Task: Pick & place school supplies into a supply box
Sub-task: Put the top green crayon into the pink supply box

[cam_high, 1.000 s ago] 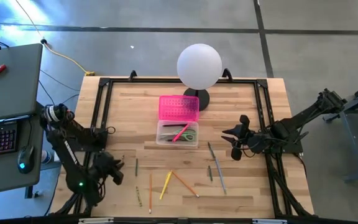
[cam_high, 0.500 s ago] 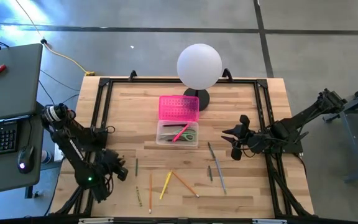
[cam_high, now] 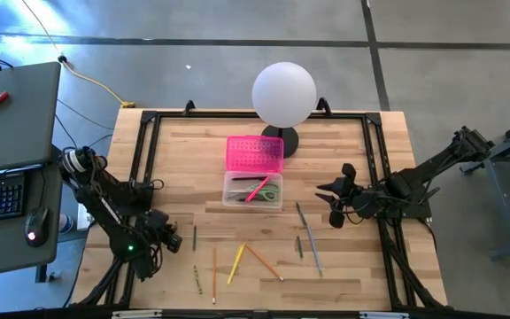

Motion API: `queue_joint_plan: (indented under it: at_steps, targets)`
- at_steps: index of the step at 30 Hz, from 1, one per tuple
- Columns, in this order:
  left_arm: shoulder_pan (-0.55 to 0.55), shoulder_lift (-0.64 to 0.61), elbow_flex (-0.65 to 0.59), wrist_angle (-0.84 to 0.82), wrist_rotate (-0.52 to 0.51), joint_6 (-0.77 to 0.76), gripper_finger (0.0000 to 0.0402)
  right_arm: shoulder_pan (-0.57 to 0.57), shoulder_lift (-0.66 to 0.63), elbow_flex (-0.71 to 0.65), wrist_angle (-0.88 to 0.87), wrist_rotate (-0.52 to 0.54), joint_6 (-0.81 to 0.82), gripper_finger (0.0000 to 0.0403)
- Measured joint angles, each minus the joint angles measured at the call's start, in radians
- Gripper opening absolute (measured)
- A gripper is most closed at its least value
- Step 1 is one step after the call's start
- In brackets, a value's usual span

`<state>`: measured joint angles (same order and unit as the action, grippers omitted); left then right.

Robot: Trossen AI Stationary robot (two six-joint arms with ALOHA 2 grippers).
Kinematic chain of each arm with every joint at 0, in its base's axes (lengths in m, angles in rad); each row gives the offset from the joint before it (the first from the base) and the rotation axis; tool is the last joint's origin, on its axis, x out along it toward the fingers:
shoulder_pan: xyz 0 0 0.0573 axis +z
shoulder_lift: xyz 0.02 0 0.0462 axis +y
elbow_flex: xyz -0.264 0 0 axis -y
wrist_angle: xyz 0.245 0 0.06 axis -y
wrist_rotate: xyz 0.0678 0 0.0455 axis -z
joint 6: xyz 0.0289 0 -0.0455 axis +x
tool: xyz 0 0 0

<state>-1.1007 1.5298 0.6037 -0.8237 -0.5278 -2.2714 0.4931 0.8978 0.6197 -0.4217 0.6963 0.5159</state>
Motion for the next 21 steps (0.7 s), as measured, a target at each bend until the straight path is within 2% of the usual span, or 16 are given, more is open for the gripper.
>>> queue_joint_plan:
  at_steps: [10, 21]
  targets:
    - [0.0, 0.074, 0.001, -0.008, -0.048, 0.009, 0.0124, 0.0, 0.0, 0.0, 0.0, 0.012, 0.0, 0.0083]
    - [0.002, 0.098, -0.003, -0.014, -0.14, -0.012, 0.0018, 0.0, 0.0, 0.0, 0.0, 0.028, -0.001, 0.0083]
